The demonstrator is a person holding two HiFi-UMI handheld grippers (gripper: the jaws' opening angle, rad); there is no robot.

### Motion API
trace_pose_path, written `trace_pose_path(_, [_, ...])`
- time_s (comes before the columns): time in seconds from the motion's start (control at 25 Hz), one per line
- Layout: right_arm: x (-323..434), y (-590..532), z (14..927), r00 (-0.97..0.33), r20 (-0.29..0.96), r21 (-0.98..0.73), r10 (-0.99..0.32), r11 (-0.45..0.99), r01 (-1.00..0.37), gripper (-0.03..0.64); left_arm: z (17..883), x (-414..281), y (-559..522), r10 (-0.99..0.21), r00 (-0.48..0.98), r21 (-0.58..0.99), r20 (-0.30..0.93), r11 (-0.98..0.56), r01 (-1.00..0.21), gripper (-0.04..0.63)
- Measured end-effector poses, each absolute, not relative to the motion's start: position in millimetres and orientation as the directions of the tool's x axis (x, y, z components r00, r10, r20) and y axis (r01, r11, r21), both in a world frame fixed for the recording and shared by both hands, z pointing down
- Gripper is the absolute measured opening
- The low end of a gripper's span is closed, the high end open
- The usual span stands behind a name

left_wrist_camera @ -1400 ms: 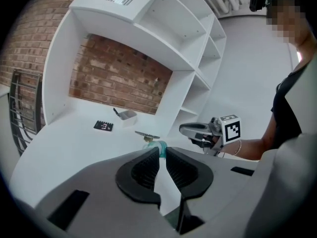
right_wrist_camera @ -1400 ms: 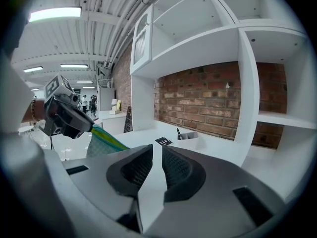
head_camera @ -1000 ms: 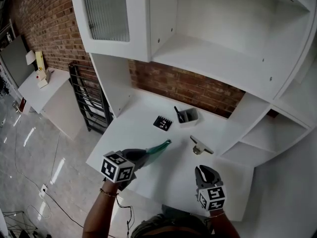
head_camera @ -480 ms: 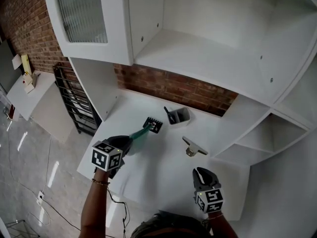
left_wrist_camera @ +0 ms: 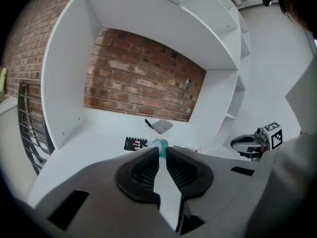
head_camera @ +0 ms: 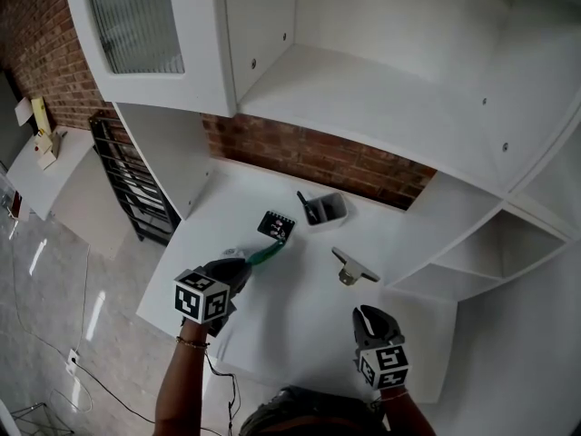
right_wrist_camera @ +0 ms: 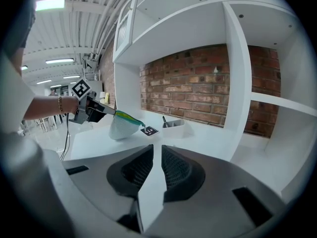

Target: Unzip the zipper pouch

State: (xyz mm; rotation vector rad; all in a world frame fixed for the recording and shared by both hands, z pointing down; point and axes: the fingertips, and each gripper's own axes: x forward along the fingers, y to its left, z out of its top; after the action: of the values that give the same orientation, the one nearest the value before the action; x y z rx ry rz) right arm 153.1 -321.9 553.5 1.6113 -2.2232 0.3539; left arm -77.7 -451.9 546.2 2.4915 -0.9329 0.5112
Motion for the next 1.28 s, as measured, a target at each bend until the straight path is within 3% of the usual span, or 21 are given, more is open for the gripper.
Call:
trace_pose_path(0.48, [147.0, -321.0, 554.3, -0.292, 0.437, -0.001, -0.851, 0.324, -0.946, 0.051, 574.8, -75.3, -431.3, -0.510, 0.728, 0.386, 0.458, -0.624, -0.679, 0.041])
trace_pose_path(0.8, [139.1, -318.9, 551.1, -0.314, 0.431, -0.008, -0.846, 0.345, -0.939, 0.051, 587.7, -73.4, -408.0, -0.494, 0.709, 0.326, 0.504, -0.651, -0.686, 0.066])
trace_pose_path(0.96, [136.0, -319.6, 549.1, -0.327, 0.421, 0.006, -0.846, 0.363, -0.932, 0.051, 587.6, -76.6, -400.4, -0.486, 0.710, 0.323, 0.509, -0.657, -0.681, 0.131])
trace_pose_path(1.28, [134.8, -315.3, 547.8, -0.332, 0.412, 0.004, -0.849, 0.366, -0.931, 0.051, 582.9, -81.5, -395.2, -0.519, 0.690, 0.305, 0.505, -0.640, -0.705, 0.138])
